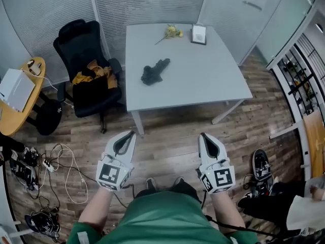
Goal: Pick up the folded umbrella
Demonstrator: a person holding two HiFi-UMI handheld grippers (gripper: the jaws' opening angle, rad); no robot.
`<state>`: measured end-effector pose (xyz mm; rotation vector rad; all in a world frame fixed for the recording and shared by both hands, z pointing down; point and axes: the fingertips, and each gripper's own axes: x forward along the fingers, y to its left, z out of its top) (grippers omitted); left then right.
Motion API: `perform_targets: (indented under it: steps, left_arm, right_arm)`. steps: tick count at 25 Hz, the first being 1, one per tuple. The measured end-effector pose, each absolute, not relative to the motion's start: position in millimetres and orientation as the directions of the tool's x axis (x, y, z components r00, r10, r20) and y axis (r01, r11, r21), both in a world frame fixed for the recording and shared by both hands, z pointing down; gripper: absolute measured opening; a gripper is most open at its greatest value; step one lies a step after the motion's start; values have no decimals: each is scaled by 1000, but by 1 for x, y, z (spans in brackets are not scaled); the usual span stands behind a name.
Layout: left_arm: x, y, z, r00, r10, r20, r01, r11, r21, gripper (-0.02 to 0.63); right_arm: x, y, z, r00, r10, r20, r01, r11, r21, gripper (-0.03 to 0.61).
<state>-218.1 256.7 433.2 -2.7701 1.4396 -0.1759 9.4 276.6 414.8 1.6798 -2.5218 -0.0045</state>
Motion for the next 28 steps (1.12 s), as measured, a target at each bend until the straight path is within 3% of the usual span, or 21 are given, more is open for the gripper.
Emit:
perform_targets:
  steps: [11,28]
  left_arm:
    - [-210,218,451,572,-811,121,-813,-580,-47,18]
    - [-146,102,435,445,-881,162,-874,-466,-136,18]
  right_arm:
    - [15,249,443,-386,-910,149,-918,396,40,3]
    - [82,93,441,-508,-857,90,-861,506,-44,3]
